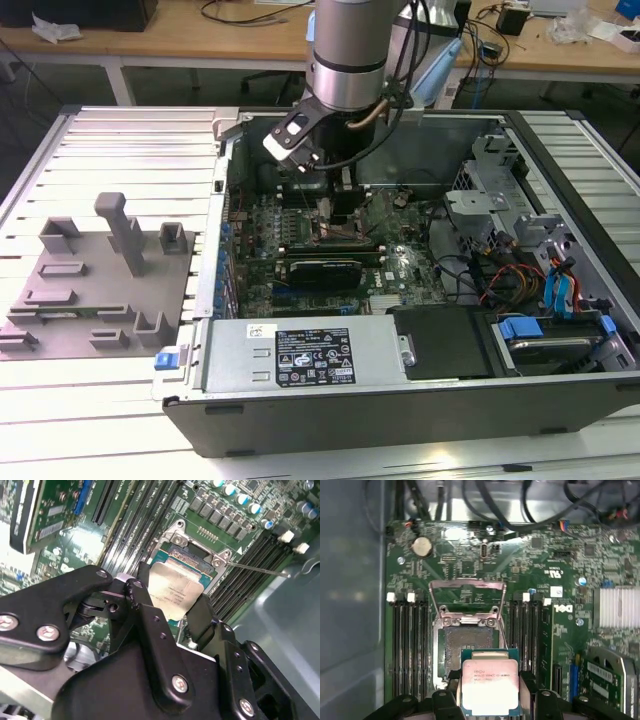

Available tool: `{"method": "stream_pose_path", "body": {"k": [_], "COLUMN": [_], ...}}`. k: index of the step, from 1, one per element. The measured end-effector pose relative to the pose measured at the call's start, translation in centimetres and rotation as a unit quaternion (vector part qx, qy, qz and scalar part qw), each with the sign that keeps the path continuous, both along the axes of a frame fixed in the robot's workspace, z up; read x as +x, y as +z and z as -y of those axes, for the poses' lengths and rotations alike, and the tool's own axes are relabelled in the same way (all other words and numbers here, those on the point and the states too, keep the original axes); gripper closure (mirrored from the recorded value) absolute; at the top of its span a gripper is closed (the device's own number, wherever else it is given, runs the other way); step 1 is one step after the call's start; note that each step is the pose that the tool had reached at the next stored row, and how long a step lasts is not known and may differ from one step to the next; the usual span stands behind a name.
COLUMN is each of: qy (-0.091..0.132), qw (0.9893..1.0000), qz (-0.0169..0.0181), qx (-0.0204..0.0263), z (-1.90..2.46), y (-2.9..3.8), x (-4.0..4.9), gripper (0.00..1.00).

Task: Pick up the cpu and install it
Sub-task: 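Place the cpu into insertion slot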

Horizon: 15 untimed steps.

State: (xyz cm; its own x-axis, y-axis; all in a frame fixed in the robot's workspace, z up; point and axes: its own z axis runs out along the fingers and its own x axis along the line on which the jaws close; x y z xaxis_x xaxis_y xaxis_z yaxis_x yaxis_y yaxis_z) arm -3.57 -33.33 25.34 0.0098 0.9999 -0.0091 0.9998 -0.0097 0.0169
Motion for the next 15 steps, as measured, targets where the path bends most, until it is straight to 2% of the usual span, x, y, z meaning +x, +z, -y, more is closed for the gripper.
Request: {"method": "stream_pose_path", "body": {"k": [3, 7, 12, 15], "qy": [0.0, 0.008, 0.012, 0.013], "qw": [1.0, 0.9999, 0.9999, 0.9999], "qz": [0.0001, 0.0027, 0.0027, 0.0027], "qx": [0.0002, 0.0055, 0.0058, 0.0062], "z": [0.0, 0.0, -0.03, -0.23], "y": [-0.01, -0.33, -0.92, -1.18], "x": [0.0, 0.0, 0.38, 0.59], "gripper": [0.45, 0.45, 0.45, 0.45]}}
